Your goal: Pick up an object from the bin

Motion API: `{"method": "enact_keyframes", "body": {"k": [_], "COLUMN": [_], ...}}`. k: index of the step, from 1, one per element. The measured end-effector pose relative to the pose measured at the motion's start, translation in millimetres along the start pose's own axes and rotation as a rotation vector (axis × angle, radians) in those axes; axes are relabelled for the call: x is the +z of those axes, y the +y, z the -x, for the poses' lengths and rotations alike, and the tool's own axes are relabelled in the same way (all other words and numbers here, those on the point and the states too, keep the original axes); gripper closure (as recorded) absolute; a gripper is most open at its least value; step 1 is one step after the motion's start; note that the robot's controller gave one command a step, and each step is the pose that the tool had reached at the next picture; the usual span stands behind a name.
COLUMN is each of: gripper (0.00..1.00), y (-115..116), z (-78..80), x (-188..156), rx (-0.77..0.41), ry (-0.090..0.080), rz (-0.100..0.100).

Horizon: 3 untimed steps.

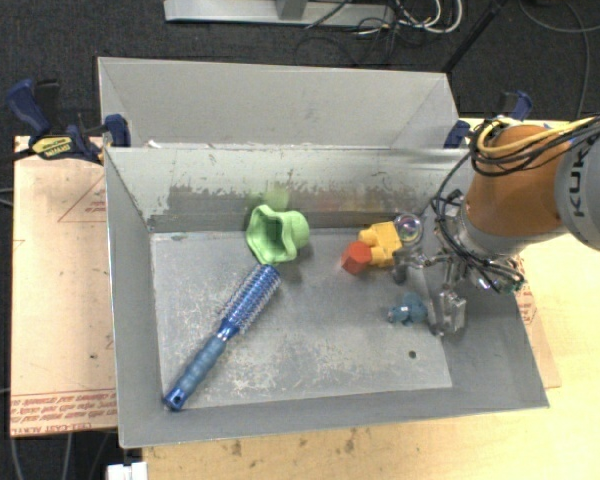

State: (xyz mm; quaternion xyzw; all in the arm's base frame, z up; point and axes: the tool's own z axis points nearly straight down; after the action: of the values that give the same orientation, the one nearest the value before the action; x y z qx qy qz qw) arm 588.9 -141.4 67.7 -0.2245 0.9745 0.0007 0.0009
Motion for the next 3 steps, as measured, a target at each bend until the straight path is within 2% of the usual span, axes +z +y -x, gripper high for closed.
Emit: {"method": "enact_keyframes", "body": {"k": [1, 2, 3], "gripper": [1.0, 0.0, 0.0], "y": [-0.7, -0.6, 39.0], "z": [0.4, 0.4, -10.3], "x": [-2.5, -2.4, -4.0], "rx": [0.002, 0.002, -0.162], "ry": [-0.002, -0.002, 0.002], "rz": [-0.001, -0.001, 0.002]}}
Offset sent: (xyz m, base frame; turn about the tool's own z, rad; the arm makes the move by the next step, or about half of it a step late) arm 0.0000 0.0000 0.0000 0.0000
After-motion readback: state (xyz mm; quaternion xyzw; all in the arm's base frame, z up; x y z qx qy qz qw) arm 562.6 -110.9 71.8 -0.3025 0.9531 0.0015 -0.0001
